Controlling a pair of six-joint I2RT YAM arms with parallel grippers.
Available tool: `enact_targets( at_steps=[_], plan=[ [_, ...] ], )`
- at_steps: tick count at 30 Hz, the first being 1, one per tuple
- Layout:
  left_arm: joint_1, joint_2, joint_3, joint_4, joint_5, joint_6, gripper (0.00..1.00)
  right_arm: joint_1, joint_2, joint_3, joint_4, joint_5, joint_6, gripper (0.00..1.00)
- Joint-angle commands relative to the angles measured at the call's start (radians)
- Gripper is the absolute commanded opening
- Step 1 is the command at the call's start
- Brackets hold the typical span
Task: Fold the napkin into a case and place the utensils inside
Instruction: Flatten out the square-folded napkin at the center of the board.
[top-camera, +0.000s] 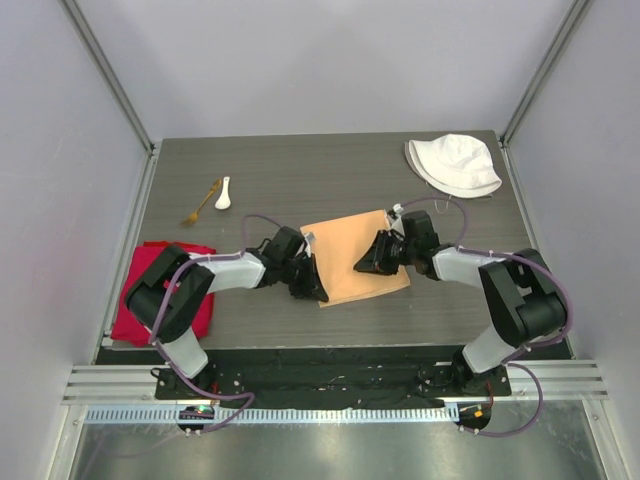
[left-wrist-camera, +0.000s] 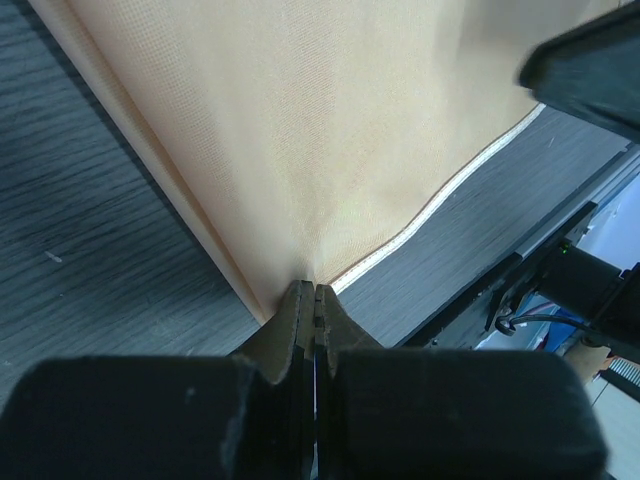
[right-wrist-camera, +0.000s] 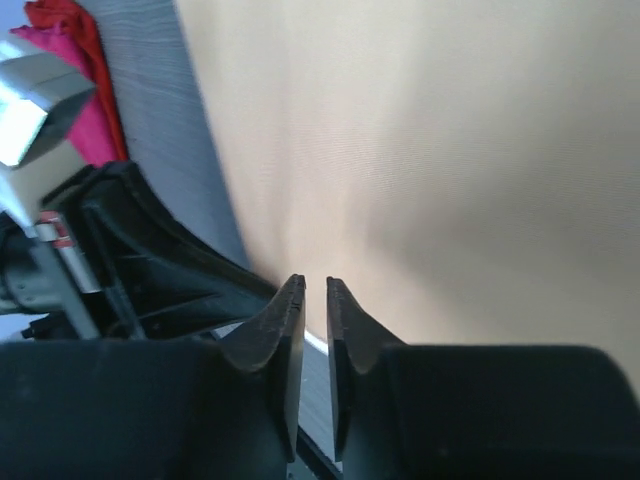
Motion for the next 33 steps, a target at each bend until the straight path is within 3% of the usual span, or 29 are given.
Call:
enact_targets(
  at_steps=[1,5,10,15,21,27,30,33],
  plan=[
    [0.000,-0.016,-0.031,-0.009,-0.017,0.026,0.00,-0.024,0.087,-0.059,0.127,-0.006,0.023,0.13],
    [0.000,-0.054,0.016,-0.012,0.017,0.005,0.00,-0.030,0.139,-0.086,0.164,-0.011,0.009,0.08],
    [0.000,-0.085,0.164,-0.022,0.052,-0.044,0.01,-0.028,0.163,-0.096,0.203,-0.017,0.025,0.07],
    [0.011,-0.011,0.234,0.049,0.052,-0.071,0.01,-0.030,0.143,-0.086,0.172,-0.005,0.015,0.08],
    [0.011,0.047,0.075,0.232,0.098,-0.144,0.00,-0.030,0.110,-0.021,0.117,-0.008,0.023,0.13],
    [0.012,-0.028,-0.077,0.189,0.037,-0.069,0.00,-0.030,0.117,0.047,0.062,-0.006,-0.011,0.16],
    [0.012,-0.042,-0.109,0.203,0.019,-0.057,0.00,-0.028,0.117,0.085,0.043,0.000,-0.026,0.28],
    [0.012,-0.002,-0.124,0.237,0.029,-0.054,0.00,-0.024,0.127,0.139,0.078,0.000,0.001,0.49]
  ],
)
